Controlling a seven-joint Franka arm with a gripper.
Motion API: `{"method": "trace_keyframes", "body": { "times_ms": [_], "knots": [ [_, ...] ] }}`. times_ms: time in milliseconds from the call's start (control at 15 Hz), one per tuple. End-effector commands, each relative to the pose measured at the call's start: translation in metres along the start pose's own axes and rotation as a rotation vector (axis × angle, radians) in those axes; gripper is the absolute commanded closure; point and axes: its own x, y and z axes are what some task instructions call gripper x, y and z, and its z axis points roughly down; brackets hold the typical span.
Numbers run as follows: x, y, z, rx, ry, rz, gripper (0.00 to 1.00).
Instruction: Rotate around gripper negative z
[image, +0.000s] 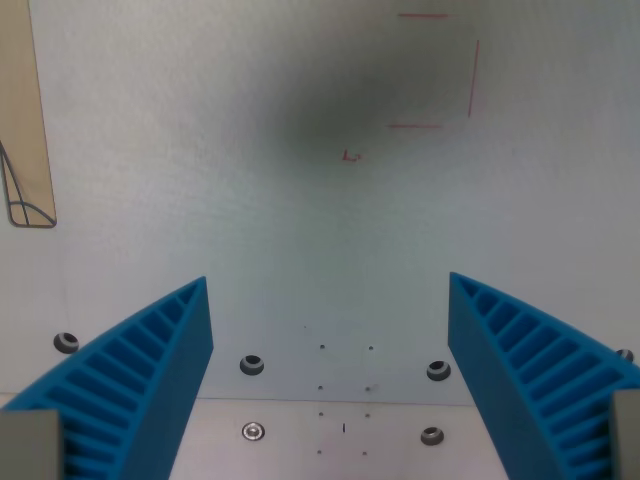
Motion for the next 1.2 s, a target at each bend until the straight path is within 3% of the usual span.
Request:
{"method": "trace_keyframes", "body": {
  "times_ms": [67, 1200],
  "knots": [
    [0.0000, 0.0000, -0.0027, 0.000, 0.006, -0.012, 0.00],
    [0.0000, 0.0000, -0.0027, -0.001, 0.006, -0.210, 0.00]
  ]
}}
